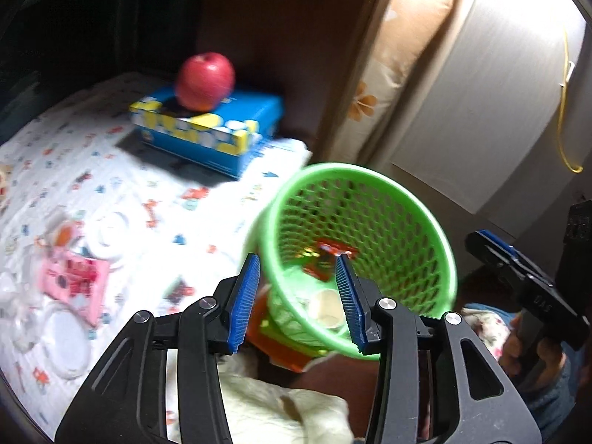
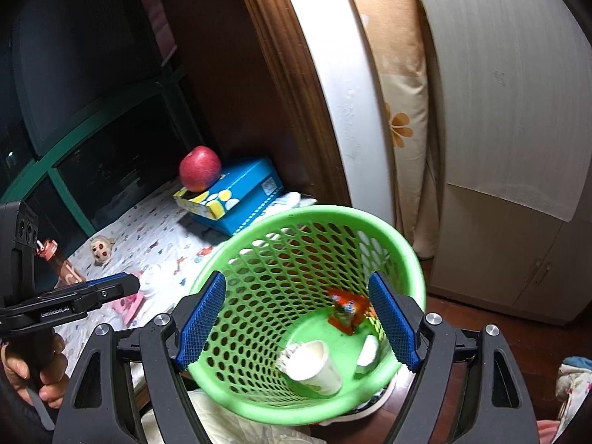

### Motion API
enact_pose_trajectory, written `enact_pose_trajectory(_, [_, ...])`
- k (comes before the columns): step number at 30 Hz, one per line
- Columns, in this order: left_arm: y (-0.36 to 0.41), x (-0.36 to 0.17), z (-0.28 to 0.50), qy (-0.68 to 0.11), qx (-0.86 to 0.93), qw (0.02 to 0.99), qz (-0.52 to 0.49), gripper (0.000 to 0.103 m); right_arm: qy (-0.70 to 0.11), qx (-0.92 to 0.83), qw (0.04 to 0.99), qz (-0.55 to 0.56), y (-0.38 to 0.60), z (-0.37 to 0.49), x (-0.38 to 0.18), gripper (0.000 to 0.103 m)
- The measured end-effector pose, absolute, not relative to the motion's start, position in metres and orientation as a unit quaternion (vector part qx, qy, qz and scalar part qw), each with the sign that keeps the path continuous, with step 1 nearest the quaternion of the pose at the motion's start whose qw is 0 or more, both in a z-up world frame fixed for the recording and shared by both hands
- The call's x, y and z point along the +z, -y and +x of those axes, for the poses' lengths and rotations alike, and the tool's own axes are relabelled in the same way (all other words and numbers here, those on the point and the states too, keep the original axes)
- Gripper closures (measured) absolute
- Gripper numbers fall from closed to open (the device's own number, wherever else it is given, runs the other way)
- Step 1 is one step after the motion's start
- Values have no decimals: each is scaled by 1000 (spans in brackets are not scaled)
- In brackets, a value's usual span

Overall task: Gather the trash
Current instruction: 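Drop the foam block into the green basket with the right tool while the left tool drops the paper cup, then move both tools back over the bed toward the plastic cups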

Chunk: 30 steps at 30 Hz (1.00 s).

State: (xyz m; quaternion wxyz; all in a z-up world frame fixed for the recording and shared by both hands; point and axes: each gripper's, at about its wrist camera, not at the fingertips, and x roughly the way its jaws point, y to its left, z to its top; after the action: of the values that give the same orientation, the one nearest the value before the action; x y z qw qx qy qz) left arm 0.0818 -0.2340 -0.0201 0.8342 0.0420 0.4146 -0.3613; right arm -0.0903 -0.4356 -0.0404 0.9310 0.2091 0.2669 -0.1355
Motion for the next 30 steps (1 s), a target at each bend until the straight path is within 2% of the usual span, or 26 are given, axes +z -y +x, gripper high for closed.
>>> enact_pose_trajectory(4, [199,-21,93,-409,-320,854,26,55,-269,-115,936,197,418,-77,-35,26])
enact_pose_trajectory(18, [55,-45,133,-417,-150,896,-37,54,-290,-36,941,169,352,-27,-31,26])
enact_pose_trajectory(22, [17,-55,141,-417,-96,902,-49,42,-299,-14,940,162,335,-15,-34,26])
enact_pose_trajectory(25, [-6,-66,151,-425,-63,901,-58,39,-308,0,938,157,323,-5,-37,26])
enact_pose_trajectory(26, [-11,-69,154,-429,-57,900,-62,35,-311,4,938,154,319,-2,-38,26])
enact_pose_trajectory(30, [-23,-82,167,-440,-45,895,-67,32,-320,18,936,147,307,8,-41,26])
